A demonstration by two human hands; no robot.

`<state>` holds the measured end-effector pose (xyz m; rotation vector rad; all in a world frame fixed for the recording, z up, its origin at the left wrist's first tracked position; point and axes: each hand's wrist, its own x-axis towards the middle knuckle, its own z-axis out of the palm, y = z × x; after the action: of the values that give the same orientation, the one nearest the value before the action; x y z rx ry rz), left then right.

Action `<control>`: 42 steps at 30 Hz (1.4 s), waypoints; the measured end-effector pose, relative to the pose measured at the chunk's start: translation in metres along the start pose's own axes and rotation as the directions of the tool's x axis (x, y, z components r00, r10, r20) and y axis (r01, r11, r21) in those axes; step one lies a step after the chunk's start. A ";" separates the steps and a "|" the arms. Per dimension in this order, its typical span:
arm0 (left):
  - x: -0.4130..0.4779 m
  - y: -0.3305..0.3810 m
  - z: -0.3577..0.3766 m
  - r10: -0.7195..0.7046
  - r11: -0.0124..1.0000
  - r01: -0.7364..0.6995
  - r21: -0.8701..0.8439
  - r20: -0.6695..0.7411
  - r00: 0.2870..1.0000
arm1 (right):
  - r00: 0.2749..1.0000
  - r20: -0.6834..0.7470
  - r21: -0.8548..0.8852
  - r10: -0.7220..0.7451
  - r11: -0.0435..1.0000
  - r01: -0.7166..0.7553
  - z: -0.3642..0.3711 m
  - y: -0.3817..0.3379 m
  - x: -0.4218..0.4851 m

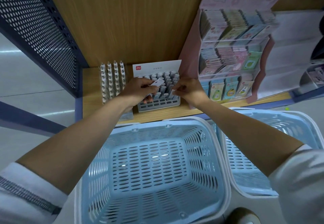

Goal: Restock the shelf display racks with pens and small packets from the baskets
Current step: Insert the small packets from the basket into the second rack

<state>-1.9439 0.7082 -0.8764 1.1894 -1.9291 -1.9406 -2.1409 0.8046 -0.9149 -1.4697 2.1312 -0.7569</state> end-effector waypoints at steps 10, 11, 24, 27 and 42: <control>0.003 -0.003 0.000 -0.068 0.998 0.068 -0.003 0.006 0.998 | 0.997 0.031 -0.035 -0.072 0.997 0.073 0.003 0.005 0.001; 0.003 -0.003 0.000 -0.070 0.998 0.070 -0.006 0.004 0.998 | 0.996 0.038 -0.057 -0.083 0.995 0.085 0.004 0.005 0.001; 0.002 -0.005 0.002 -0.053 0.997 0.054 -0.051 0.028 0.998 | 0.992 -0.006 -0.189 -0.124 0.975 0.120 0.011 0.010 0.007; 0.003 -0.006 0.003 -0.073 0.994 0.074 -0.086 0.016 0.997 | 0.992 0.009 -0.203 -0.127 0.971 0.126 0.011 0.009 0.009; 0.003 -0.003 0.006 -0.096 0.992 0.096 -0.085 -0.001 0.995 | 0.996 0.034 -0.213 -0.087 0.973 0.093 0.008 0.004 0.008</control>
<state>-1.9489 0.7115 -0.8810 1.2846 -1.7984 -2.0426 -2.1419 0.7964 -0.9241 -1.6868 2.1963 -0.5492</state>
